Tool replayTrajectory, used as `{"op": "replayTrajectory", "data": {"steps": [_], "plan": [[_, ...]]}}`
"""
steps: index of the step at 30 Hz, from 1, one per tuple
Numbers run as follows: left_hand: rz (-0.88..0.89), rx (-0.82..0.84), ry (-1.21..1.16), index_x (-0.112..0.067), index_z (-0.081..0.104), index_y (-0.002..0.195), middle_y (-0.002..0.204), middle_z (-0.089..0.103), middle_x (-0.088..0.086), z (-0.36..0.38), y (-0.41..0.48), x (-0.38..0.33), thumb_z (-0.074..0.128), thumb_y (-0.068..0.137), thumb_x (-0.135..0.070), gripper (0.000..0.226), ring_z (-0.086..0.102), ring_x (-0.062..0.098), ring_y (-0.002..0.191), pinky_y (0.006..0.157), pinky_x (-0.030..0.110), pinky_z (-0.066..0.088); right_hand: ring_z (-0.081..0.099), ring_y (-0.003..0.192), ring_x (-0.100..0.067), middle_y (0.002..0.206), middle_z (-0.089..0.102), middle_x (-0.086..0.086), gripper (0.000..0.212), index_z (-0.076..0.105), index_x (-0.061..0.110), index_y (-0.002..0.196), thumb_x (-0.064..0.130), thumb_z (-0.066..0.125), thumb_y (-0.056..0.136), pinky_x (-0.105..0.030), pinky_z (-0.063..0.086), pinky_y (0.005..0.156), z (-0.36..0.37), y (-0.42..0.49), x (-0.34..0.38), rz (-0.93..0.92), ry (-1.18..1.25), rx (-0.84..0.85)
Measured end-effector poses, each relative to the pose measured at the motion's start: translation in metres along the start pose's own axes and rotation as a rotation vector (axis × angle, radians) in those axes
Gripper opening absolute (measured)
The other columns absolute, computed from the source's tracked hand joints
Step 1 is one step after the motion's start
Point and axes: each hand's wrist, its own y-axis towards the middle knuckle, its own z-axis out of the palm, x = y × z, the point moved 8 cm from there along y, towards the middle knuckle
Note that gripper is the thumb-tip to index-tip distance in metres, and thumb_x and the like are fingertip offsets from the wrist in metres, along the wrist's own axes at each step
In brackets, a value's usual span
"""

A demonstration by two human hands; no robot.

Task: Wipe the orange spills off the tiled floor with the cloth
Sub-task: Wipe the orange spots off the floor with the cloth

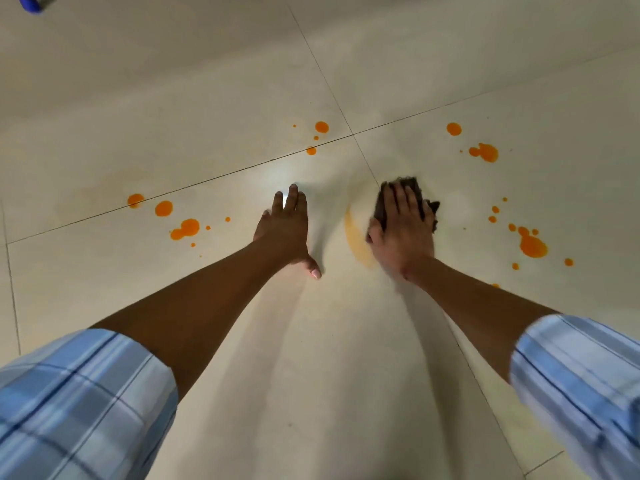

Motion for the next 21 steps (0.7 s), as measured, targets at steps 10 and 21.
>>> {"op": "replayTrajectory", "data": {"steps": [10, 21], "plan": [[0.065, -0.033, -0.078, -0.007, -0.008, 0.151, 0.160, -0.016, 0.007, 0.006, -0.009, 0.010, 0.084, 0.048, -0.064, 0.149, -0.011, 0.026, 0.147, 0.117, 0.041, 0.016, 0.017, 0.149, -0.021, 0.161, 0.024, -0.005, 0.069, 0.022, 0.018, 0.153, 0.046, 0.032, 0.091, -0.045, 0.013, 0.119, 0.012, -0.066, 0.012, -0.166, -0.060, 0.048], [0.109, -0.106, 0.280, -0.009, 0.013, 0.150, 0.161, 0.000, 0.009, 0.009, -0.065, 0.060, 0.067, 0.059, -0.076, 0.125, -0.007, 0.029, 0.147, 0.115, 0.057, -0.001, 0.013, 0.150, -0.021, 0.162, 0.019, -0.004, 0.070, 0.019, 0.020, 0.155, 0.045, 0.030, 0.091, -0.045, 0.009, 0.120, 0.011, -0.088, 0.063, -0.297, -0.079, 0.099]]}}
